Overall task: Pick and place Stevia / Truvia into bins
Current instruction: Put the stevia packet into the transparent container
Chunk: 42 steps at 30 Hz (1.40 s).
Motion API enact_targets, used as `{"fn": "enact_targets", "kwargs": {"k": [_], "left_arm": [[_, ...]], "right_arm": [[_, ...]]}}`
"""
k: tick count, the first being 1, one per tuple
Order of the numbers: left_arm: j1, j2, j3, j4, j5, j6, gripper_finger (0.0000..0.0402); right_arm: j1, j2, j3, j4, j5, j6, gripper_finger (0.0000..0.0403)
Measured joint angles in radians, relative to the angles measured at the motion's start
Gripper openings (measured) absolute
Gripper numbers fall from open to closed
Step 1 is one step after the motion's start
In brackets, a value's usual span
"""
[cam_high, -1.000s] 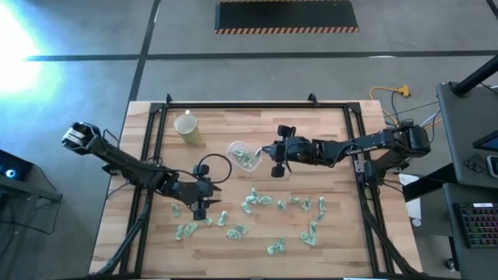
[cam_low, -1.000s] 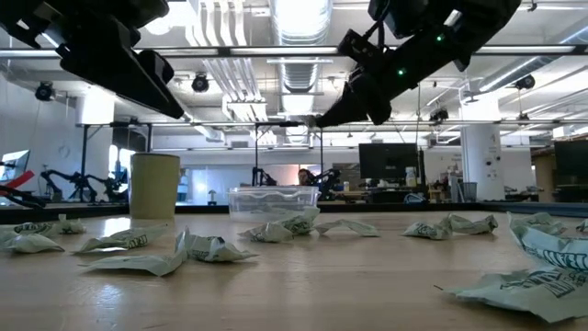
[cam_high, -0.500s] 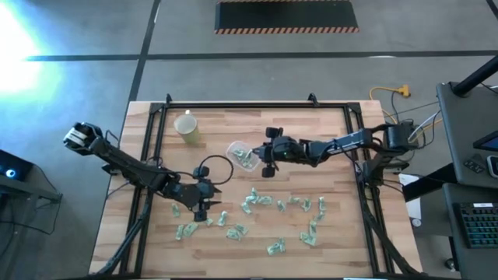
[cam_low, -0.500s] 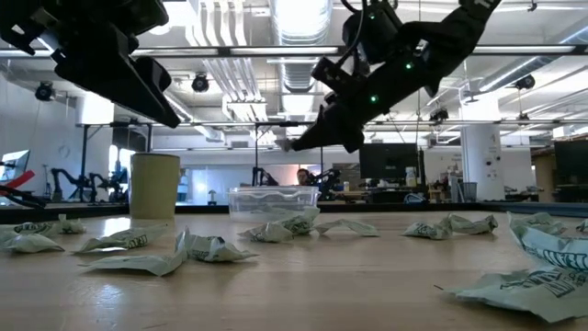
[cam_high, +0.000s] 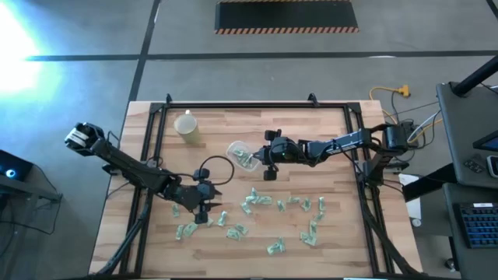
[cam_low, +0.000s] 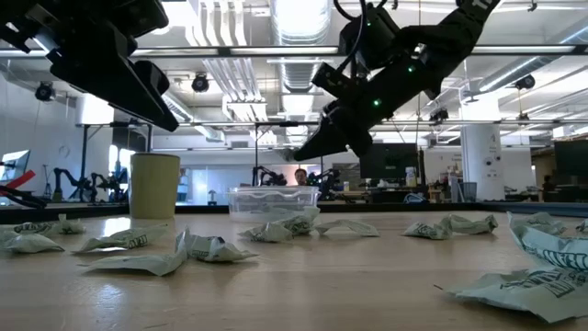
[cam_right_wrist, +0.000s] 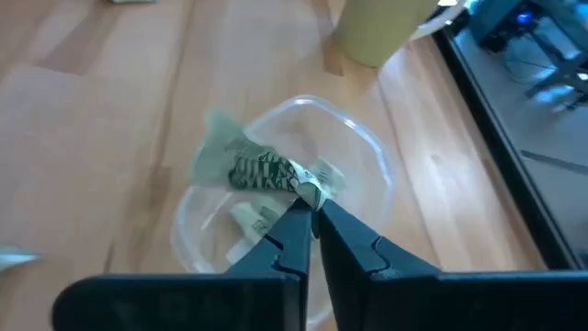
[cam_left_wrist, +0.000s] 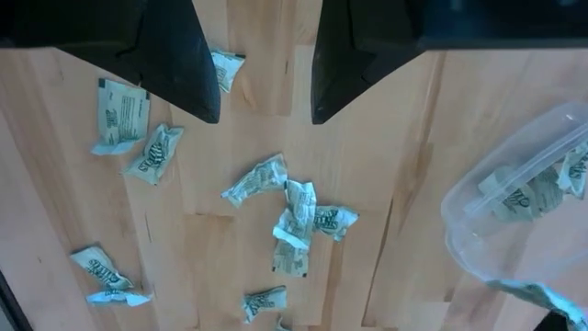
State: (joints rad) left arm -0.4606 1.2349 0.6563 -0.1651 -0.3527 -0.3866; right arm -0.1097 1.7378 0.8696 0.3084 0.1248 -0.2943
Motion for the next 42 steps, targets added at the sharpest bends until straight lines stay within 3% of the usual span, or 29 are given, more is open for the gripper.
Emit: {"fn": "enact_targets", "kwargs": {"k": [9,15,20,24,30,42], "left_arm": [[0.0,0.02,0.0,0.0,0.0,0.0,0.0155],[0.0,0.031,-0.01,0.0,0.014,0.0,0.0155],[0.0,0.095,-0.023,0.017,0.046,0.001,0.0155],[-0.002,0.189,-0.018,0.054,0.087,0.025,0.0155],[-0.002,0.27,0.016,0.112,0.137,0.114,0.0155],[0.001,0.281,0.005,0.212,0.216,0.097,0.0155]], "right_arm": [[-0.003,-0.003,0.0,0.008,0.016,-0.006,0.0103],[0.009,-0.062,0.005,-0.057,0.031,-0.023,0.0129],[0.034,-0.136,0.003,-0.236,0.019,-0.002,0.0131],[0.047,-0.173,-0.005,-0.314,-0.051,0.039,0.0123],[0.073,-0.179,-0.008,-0.313,-0.107,0.059,0.0113],[0.08,-0.178,-0.008,-0.335,-0.107,0.05,0.0097]]}}
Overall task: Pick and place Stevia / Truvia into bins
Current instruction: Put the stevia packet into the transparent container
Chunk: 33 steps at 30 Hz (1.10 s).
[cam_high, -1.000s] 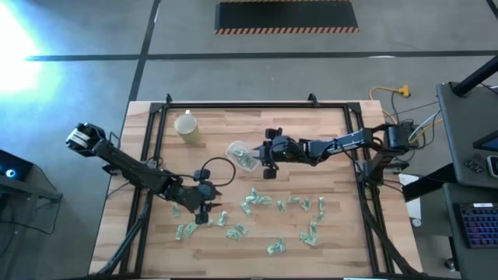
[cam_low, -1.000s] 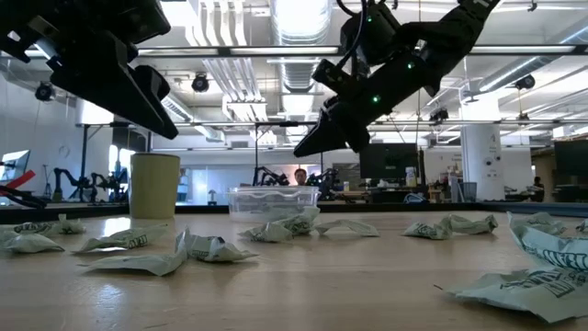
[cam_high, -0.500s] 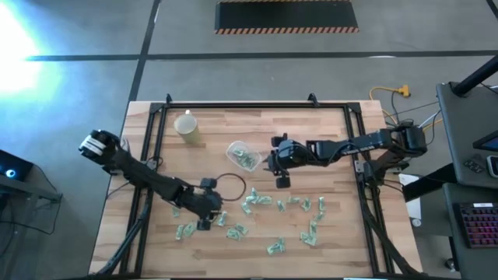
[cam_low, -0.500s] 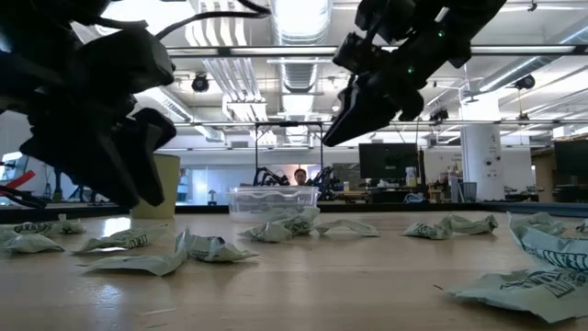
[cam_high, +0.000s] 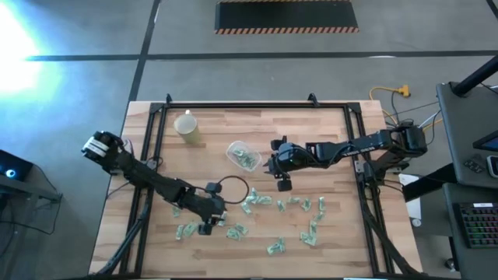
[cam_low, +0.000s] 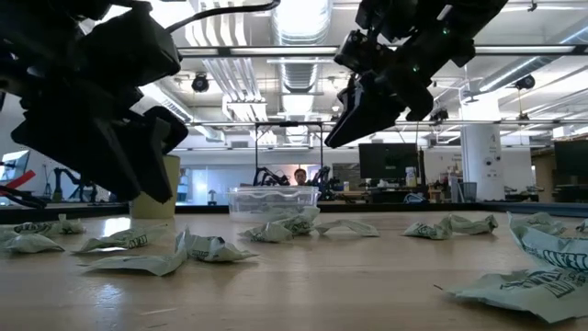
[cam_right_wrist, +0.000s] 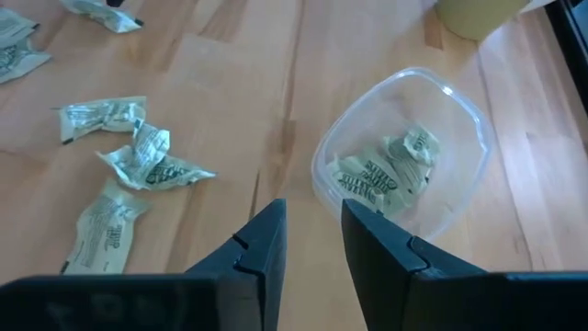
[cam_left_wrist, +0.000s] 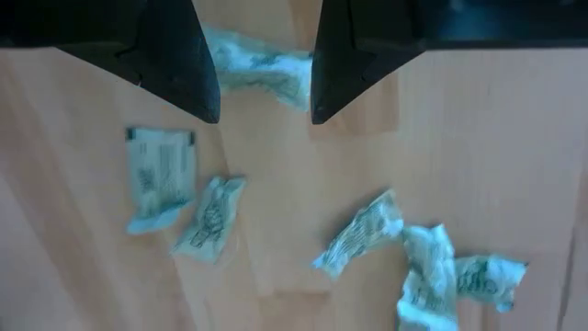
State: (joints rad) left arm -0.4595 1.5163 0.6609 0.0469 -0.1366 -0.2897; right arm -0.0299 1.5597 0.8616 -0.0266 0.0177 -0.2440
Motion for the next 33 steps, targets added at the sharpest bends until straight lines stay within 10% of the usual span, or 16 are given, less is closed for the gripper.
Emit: {"fn": "enact_targets", "kwargs": {"k": [17,33], "left_arm": [[0.006,0.076,-0.002,-0.005,0.013,-0.04,0.0149],[0.008,0.072,-0.002,-0.011,0.012,0.017,0.0004]], "right_arm": [[0.0,0.001,0.0,-0.009,0.0,-0.002,0.009],[0.0,0.001,0.0,-0.022,0.0,-0.002,0.0072]]}}
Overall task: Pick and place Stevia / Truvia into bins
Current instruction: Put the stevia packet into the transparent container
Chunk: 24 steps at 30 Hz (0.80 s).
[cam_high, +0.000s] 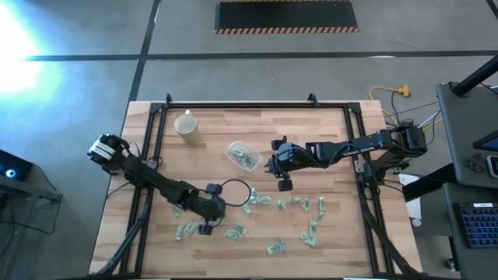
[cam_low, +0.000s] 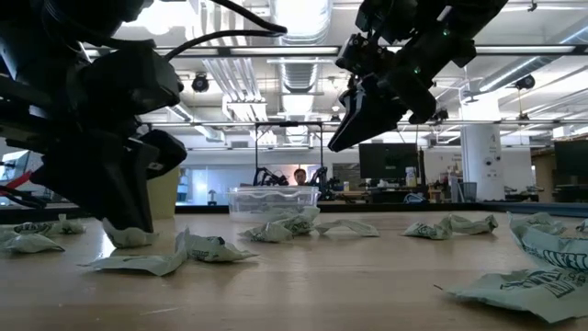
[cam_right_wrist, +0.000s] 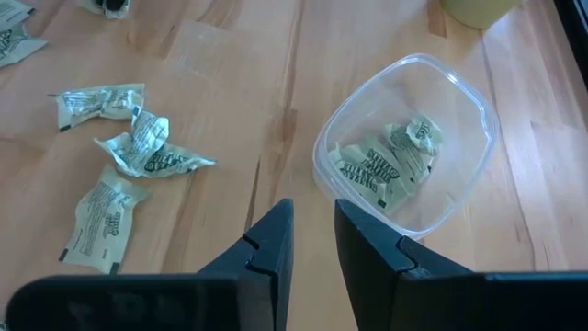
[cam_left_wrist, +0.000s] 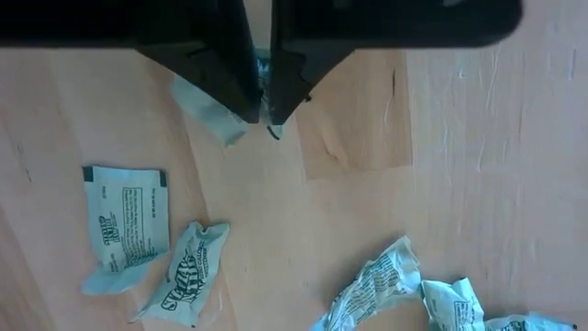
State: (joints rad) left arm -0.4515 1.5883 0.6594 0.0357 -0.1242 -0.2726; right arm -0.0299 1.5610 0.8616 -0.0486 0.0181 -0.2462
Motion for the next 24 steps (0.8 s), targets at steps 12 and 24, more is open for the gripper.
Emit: {"fn": "enact_targets", "kwargs": {"k": [12,24], "left_arm": [[0.001,-0.04,0.011,0.0,-0.194,0.155,0.0001],[0.095,-0.093,0.006,0.012,-0.549,0.366,0.0001]], "right_arm": [[0.001,0.0,0.0,-0.018,0.0,0.034,0.0074],[0.06,0.0,-0.005,-0.084,0.003,0.191,0.007]]}}
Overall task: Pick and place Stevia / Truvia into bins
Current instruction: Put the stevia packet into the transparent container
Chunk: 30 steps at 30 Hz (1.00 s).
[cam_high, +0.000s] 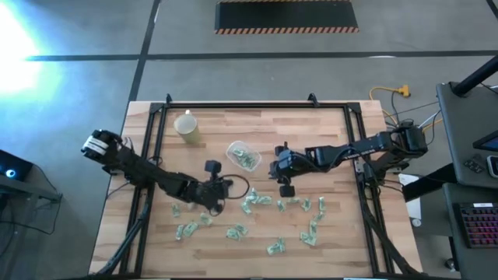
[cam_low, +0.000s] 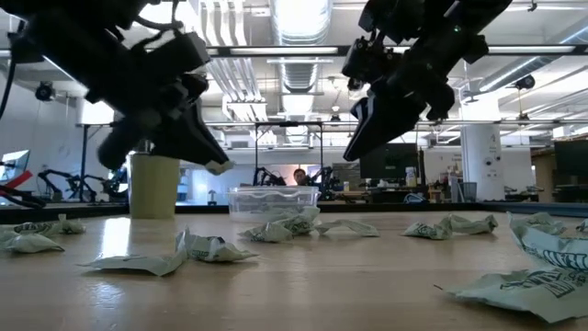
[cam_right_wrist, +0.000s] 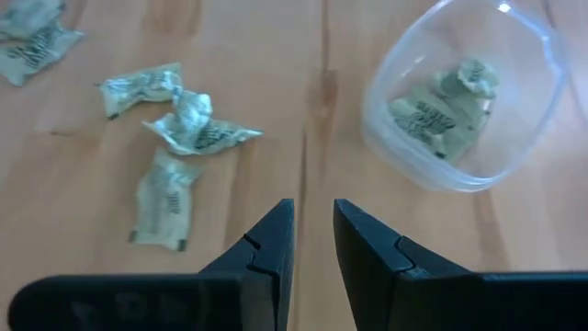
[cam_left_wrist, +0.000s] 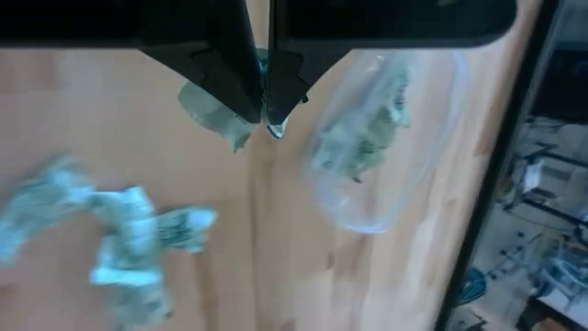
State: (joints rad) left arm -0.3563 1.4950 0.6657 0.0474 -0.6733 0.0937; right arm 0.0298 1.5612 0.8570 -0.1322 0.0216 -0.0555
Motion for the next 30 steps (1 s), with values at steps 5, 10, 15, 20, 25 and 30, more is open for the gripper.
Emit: {"fn": "enact_targets", "kwargs": {"k": [5,10,15,20,25,30], "left_arm": [[0.103,0.005,-0.001,0.024,-0.002,0.076,0.0001],[0.201,0.006,-0.001,0.107,0.003,0.179,0.0001],[0.285,0.006,-0.001,0.179,0.065,0.239,0.0001],[0.353,0.006,-0.002,0.205,0.167,0.253,0.0001],[0.39,0.006,-0.002,0.24,0.186,0.254,0.0001],[0.415,0.007,-0.003,0.261,0.227,0.254,0.0001]], "right_arm": [[0.041,0.0,0.0,0.0,0.004,0.055,0.0069],[0.083,0.0,0.0,0.001,0.006,0.098,0.007],[0.119,0.0,0.0,0.001,0.007,0.109,0.0064],[0.135,0.0,0.0,0.004,0.007,0.121,0.0063],[0.135,0.0,0.0,0.008,0.007,0.127,0.0063],[0.134,0.0,0.0,0.008,0.007,0.124,0.0063]]}}
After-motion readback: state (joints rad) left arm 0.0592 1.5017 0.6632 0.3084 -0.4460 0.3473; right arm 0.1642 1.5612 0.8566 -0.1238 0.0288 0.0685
